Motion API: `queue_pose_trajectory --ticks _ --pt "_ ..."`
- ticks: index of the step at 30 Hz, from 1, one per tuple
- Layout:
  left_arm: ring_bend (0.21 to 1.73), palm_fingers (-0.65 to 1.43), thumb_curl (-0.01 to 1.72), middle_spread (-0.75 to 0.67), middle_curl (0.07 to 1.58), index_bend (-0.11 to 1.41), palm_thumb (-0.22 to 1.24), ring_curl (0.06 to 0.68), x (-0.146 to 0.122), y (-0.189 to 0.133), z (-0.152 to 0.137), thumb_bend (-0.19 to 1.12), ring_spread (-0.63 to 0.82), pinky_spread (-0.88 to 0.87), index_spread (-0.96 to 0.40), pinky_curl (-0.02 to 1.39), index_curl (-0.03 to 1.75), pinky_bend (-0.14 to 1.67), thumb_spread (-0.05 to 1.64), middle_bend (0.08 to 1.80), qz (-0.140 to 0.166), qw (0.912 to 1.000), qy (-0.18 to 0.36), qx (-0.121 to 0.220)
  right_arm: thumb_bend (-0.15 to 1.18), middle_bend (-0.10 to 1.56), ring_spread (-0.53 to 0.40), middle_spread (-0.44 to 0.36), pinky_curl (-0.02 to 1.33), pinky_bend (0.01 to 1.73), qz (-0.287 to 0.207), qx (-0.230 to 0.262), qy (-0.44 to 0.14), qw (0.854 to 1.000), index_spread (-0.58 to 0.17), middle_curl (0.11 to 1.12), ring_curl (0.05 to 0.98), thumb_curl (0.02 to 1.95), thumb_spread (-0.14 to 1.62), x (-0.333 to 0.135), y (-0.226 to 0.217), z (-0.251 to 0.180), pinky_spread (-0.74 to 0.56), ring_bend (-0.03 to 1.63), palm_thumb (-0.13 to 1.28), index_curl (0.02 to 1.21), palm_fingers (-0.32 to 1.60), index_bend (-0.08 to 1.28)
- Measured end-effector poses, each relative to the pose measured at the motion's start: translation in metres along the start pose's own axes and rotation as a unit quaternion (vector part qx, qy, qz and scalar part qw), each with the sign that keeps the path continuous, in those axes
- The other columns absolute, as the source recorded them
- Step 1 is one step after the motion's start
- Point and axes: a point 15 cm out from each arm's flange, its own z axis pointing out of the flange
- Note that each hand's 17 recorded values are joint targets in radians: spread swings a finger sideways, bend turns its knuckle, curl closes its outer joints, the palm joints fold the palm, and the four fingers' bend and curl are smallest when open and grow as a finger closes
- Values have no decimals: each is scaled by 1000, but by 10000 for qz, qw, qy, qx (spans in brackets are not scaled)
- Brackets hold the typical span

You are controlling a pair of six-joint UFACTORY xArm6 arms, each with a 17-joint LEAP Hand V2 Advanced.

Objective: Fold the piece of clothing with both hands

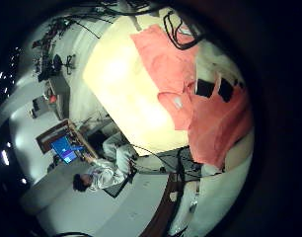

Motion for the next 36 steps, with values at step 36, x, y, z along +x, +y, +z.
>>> queue_pose_trajectory --ticks 36 --pt "942 1077 256 -560 648 175 736 468 -98 -199 59 -14 -570 -758 -675 468 895 934 1190 955 438 9984 -110 -353 -8 1070 -239 -232 618 1324 -391 -676 26 9969 -365 948 662 719 1194 19 -227 117 -312 1331 972 993 1067 852"
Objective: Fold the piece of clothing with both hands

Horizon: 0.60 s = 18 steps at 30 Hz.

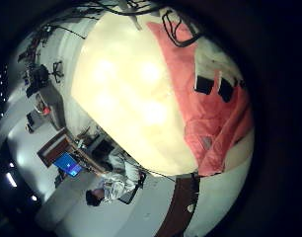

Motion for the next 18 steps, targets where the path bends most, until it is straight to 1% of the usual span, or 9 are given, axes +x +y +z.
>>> queue_pose_trajectory --ticks 4,6,8,11,12,14,15,17,18 --pt "932 1064 258 -564 652 177 733 467 -7 -19 12 -13 -572 -756 -674 472 896 922 1191 952 18 10000 -39 83 -15 1054 -238 -235 616 1321 -24 117 -5 9999 -369 956 663 703 1192 -5 -19 17 -315 1319 962 999 1071 839" --pt "928 1066 257 -565 653 176 729 467 -13 -29 20 -15 -573 -755 -674 474 897 916 1190 949 -9 9999 -40 159 -20 1054 -236 -233 613 1311 -46 220 -13 9997 -370 956 663 692 1194 -9 -31 26 -316 1316 935 1001 1084 828" --pt "926 1053 257 -567 654 167 728 467 -17 -37 32 -14 -573 -756 -672 476 895 915 1190 943 -66 9999 22 142 -37 1048 -240 -236 605 1292 -37 206 -32 9998 -372 949 657 669 1208 -9 -36 36 -333 1310 875 990 1086 803" --pt "919 989 257 -566 662 150 725 472 -25 -43 39 -15 -570 -754 -655 487 891 916 1189 938 -170 9996 47 222 -39 1024 -248 -244 577 1237 47 372 -48 9993 -388 916 631 617 1237 -11 -47 37 -393 1284 779 962 1064 698" --pt "922 904 257 -567 660 124 718 477 -29 -47 40 -18 -569 -752 -636 498 880 933 1181 910 -202 9993 32 301 -32 994 -255 -255 562 1206 109 521 -48 9986 -399 893 619 591 1250 -9 -54 36 -435 1262 751 942 1008 631" --pt "925 827 257 -563 672 120 702 485 -37 -55 39 -24 -565 -745 -613 508 871 939 1171 909 -307 9981 19 538 -25 975 -266 -262 549 1179 223 799 -69 9965 -413 876 607 568 1267 -4 -67 33 -464 1247 732 923 991 575" --pt "943 747 255 -558 679 106 687 494 -39 -58 38 -27 -561 -737 -578 520 853 949 1157 903 -371 9972 74 648 -21 950 -275 -262 533 1147 295 918 -103 9953 -420 859 597 544 1285 0 -72 32 -507 1240 713 899 914 487" --pt "982 613 255 -543 686 64 667 508 -41 -59 38 -29 -547 -722 -507 539 811 974 1142 882 -552 9949 261 801 -15 934 -285 -270 514 1115 388 1011 -209 9939 -428 839 585 517 1311 2 -75 31 -550 1227 700 868 843 380" --pt "990 593 256 -537 692 68 663 512 -45 -58 38 -28 -544 -718 -490 544 801 982 1138 882 -651 9936 308 867 -14 931 -287 -271 507 1109 434 1052 -267 9931 -432 834 580 511 1315 2 -77 30 -558 1222 698 861 850 363"
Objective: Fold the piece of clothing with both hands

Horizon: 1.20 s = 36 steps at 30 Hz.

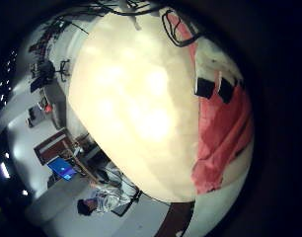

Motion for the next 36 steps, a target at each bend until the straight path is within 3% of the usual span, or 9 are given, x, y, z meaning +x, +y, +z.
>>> queue_pose_trajectory --ticks 1,3,6,8,13,18,27,31,36 --pt "1022 496 255 -515 690 57 646 523 -3 -1 -2 -32 -532 -705 -443 558 773 1002 1127 837 -53 10000 -1 75 -10 888 -295 -274 489 1085 34 66 -40 10000 -436 817 564 496 1333 0 -3 -2 -572 1194 698 831 708 290" --pt "1060 333 252 -466 672 67 598 536 -10 -3 -11 -42 -503 -674 -361 576 716 1026 1094 741 -129 9996 -43 265 -8 842 -299 -274 479 1046 95 238 -103 9996 -442 797 563 471 1354 2 -10 -7 -570 1180 696 820 615 257" --pt "1075 98 251 -308 634 127 514 552 -13 3 -20 -48 -401 -581 -250 597 649 1018 1042 550 -180 9992 -15 357 -9 757 -279 -258 457 964 183 468 -181 9986 -433 766 534 434 1378 5 -17 -22 -472 1077 698 788 364 244" --pt "1016 -66 249 -171 573 159 450 529 -14 5 -27 -55 -287 -461 -195 573 608 920 1007 425 -209 9988 45 449 -13 635 -230 -214 443 892 227 497 -179 9983 -412 714 506 412 1389 10 -16 -25 -309 980 686 763 138 262" --pt "740 -240 255 124 455 156 373 422 -15 6 -57 -43 70 -58 -145 478 522 642 965 255 -358 9930 412 1052 -12 462 -99 -117 388 859 536 815 -253 9949 -369 608 416 367 1409 40 -16 -56 25 815 652 668 35 232" --pt "553 -210 266 346 369 121 314 322 -22 17 -93 -36 381 327 -106 380 420 480 935 154 -544 9820 682 1676 -7 361 43 -48 335 797 869 1220 -259 9884 -338 519 342 318 1454 81 -8 -103 265 668 630 589 52 237" --pt "445 -160 285 435 269 119 275 267 -13 58 -144 -33 531 505 -84 321 305 392 922 144 -517 9703 771 2233 -11 312 94 -41 266 678 1163 1803 -70 9767 -339 449 288 266 1469 133 32 -199 383 573 594 503 157 201" --pt "424 -142 291 433 247 124 268 259 6 77 -149 -31 547 520 -81 312 278 375 915 150 -436 9680 884 2309 -16 299 90 -42 245 624 1083 1434 -78 9837 -347 433 275 250 1464 137 64 -203 387 549 561 479 173 190" --pt "403 -125 295 430 227 129 260 254 37 86 -133 -32 556 528 -70 306 256 358 912 155 -280 9725 996 2087 -14 282 80 -51 230 562 763 706 -176 9944 -355 415 264 232 1454 134 105 -190 367 510 510 443 131 167"
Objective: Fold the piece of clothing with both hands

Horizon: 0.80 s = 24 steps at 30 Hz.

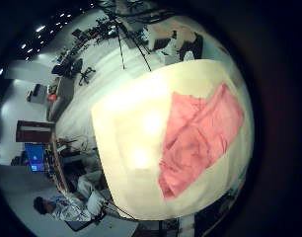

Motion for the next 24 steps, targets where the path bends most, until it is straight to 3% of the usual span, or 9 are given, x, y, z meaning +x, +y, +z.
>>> queue_pose_trajectory --ticks 6,10,14,24 --pt "395 -112 298 433 207 136 253 254 25 34 35 -31 569 536 -54 301 240 343 913 156 -28 9981 214 -583 -13 240 129 -41 227 500 -429 -1025 -189 9936 -354 388 239 207 1455 -17 53 41 339 428 435 396 57 167" --pt "386 -109 302 435 198 136 249 252 41 40 49 -31 573 541 -44 298 235 334 913 158 22 9966 298 -765 -8 223 146 -49 231 470 -658 -1421 -278 9873 -364 376 229 202 1459 -26 72 71 326 391 422 369 43 164" --pt "383 -109 306 442 192 135 247 252 54 50 64 -31 574 544 -33 298 229 329 908 157 44 9948 373 -948 -12 205 162 -51 240 453 -851 -1647 -352 9820 -380 367 226 205 1427 -36 82 101 330 368 413 346 36 160" --pt "382 -104 309 448 183 140 240 252 74 55 79 -31 587 540 -20 300 223 310 906 158 -54 9926 390 -1146 -26 192 174 -34 262 424 -1134 -2112 -477 9697 -381 348 229 254 1146 -51 89 170 340 330 418 306 27 159"
